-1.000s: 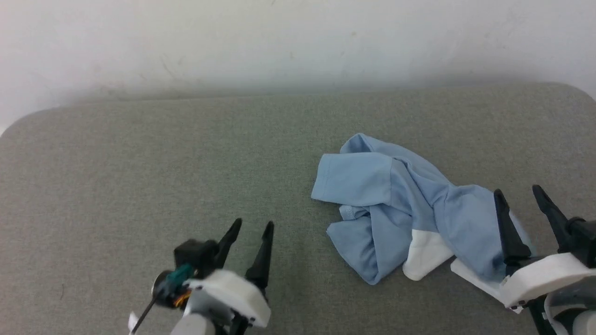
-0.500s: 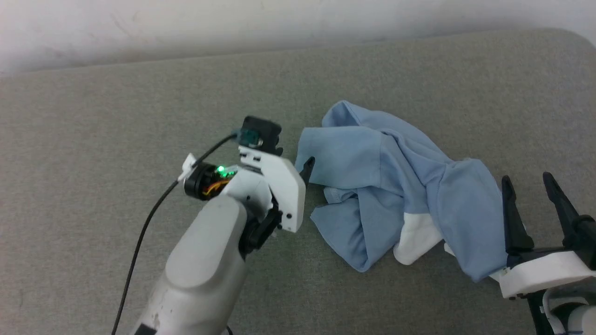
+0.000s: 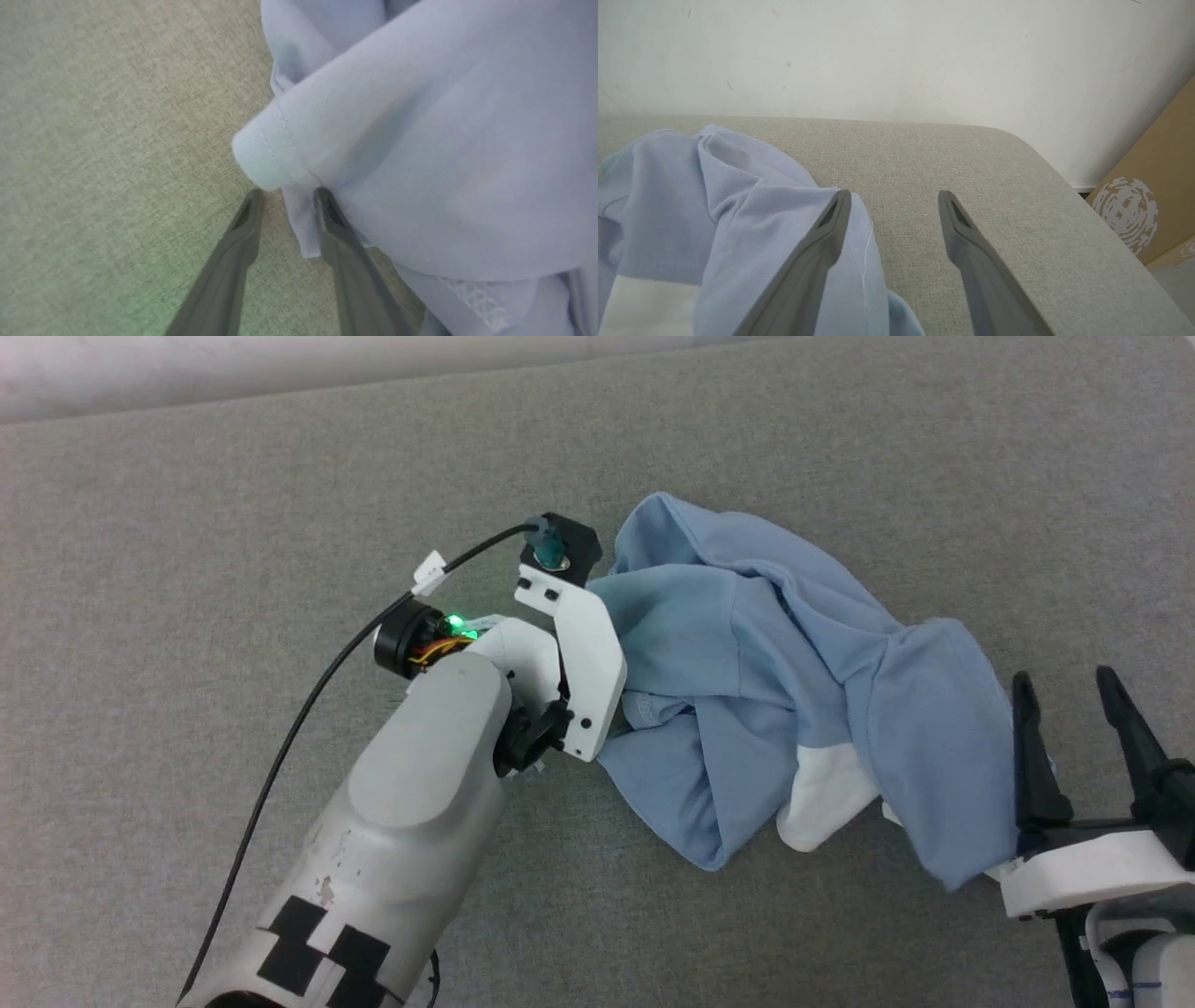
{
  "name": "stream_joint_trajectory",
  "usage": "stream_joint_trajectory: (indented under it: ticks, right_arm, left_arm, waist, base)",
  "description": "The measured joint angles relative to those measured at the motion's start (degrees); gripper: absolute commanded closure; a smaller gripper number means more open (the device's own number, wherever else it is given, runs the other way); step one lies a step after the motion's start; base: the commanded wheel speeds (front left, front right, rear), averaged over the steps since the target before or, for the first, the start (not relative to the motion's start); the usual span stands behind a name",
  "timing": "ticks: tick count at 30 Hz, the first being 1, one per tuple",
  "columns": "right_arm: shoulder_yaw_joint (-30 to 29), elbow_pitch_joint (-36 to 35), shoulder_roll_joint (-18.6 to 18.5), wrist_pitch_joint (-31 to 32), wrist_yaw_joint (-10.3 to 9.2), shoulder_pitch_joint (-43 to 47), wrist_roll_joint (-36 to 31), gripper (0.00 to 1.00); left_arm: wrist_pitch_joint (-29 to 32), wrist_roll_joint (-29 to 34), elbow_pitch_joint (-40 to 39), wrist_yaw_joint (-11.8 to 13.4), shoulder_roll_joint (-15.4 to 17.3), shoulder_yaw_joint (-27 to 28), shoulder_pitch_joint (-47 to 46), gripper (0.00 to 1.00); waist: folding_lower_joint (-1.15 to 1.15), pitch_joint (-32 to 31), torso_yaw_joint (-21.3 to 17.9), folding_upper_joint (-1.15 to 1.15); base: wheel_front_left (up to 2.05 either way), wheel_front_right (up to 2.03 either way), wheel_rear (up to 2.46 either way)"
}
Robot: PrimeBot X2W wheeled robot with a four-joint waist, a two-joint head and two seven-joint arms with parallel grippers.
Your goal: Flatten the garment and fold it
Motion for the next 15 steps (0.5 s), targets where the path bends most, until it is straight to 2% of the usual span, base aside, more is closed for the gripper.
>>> stream_joint_trajectory:
  ticks: [5,9,12,15]
  right_arm:
    - [-1.3,0.8,0.1,-0.2,0.00,0.0,-0.8,0.00]
    - [-1.7,1.0,0.1,-0.1,0.00,0.0,-1.7,0.00]
    - [-1.5,1.0,-0.1,0.5,0.00,0.0,-2.0,0.00]
    - [-1.3,0.9,-0.4,1.2,0.00,0.1,-2.0,0.00]
  left_arm:
    - [-2.0,-2.1,0.2,-1.2,-0.6,-0.4,0.6,1.00]
    - [-6.4,-3.1,-0.5,-1.2,-0.7,0.0,2.9,1.00]
    - [-10.5,-4.2,-2.0,0.2,-0.4,1.9,5.5,1.00]
    - [-15.9,-5.2,-6.1,2.4,1.2,5.3,7.4,1.00]
  waist:
    - [0.00,-0.1,1.3,0.00]
    - [0.00,-1.4,3.0,0.00]
    - [0.00,-3.0,4.2,0.00]
    - [0.00,-4.7,5.5,0.00]
  base:
    - [0.00,0.00,0.00]
    - [0.00,0.00,0.00]
    - [0.00,0.00,0.00]
    - [0.00,0.00,0.00]
